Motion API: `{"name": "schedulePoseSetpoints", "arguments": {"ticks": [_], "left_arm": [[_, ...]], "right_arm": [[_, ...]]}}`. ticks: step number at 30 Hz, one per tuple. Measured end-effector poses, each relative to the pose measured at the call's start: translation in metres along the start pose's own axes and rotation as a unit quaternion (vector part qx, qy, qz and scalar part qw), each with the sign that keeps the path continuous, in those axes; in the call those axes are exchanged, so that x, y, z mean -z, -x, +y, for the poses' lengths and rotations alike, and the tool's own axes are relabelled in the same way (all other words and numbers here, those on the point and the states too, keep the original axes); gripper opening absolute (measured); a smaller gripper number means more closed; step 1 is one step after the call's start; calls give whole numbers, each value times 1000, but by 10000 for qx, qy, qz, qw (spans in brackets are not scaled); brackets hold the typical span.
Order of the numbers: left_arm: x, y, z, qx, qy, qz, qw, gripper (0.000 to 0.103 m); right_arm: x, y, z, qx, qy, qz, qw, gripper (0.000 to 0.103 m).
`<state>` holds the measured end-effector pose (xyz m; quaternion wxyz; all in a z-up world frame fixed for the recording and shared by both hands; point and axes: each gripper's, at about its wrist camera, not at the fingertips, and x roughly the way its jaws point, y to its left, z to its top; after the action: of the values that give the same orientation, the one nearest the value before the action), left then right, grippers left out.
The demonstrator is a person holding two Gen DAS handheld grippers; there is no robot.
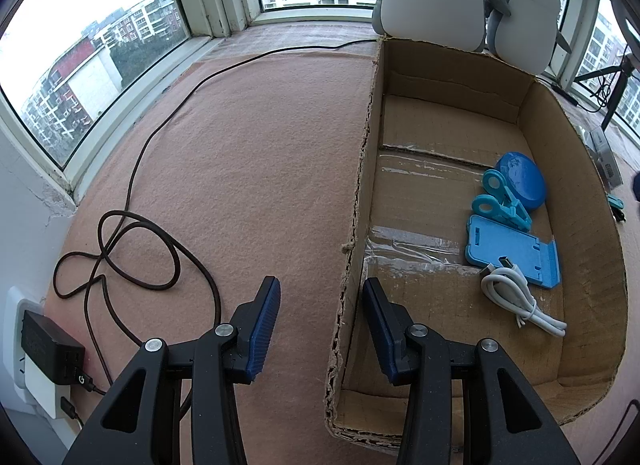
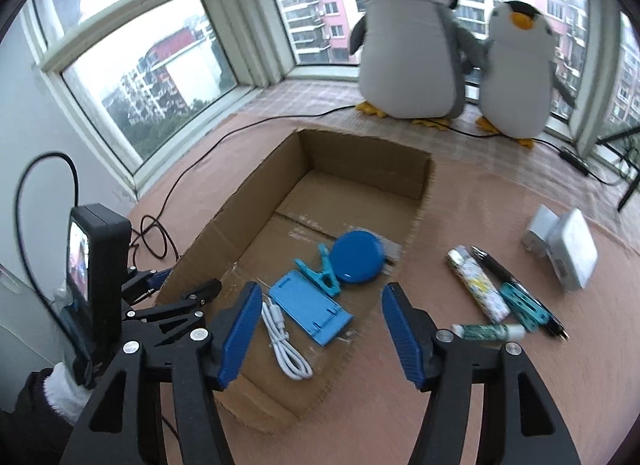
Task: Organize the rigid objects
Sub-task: 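Carry the blue phone stand into the box and open the right tool, then reach the right tool to the green-white glue stick and grasp it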
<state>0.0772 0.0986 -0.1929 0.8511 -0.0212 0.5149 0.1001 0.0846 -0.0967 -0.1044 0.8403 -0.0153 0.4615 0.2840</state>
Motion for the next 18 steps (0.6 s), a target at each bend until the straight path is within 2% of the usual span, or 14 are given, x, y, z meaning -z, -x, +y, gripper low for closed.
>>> {"name": "schedulePoseSetpoints", "arguments": {"ticks": [4, 6, 8, 13, 18], "left_arm": [[0, 0, 0, 2, 2, -2, 10000, 47], [0, 0, 0, 3, 3, -2, 10000, 47], [0, 0, 0, 1, 3, 0, 10000, 47], [0, 0, 0, 0, 2, -2, 10000, 47], [0, 0, 0, 0, 1, -1, 10000, 47]], "right_arm": [[14, 18, -23, 151, -204, -167, 9995, 71], [23, 24, -35, 239, -290, -167, 9992, 80], [30, 25, -48, 325, -391, -103, 9987, 84], [48, 20, -78, 613, -615, 88, 9962, 84], [57, 11, -96, 668, -745, 201, 9948, 84]]}}
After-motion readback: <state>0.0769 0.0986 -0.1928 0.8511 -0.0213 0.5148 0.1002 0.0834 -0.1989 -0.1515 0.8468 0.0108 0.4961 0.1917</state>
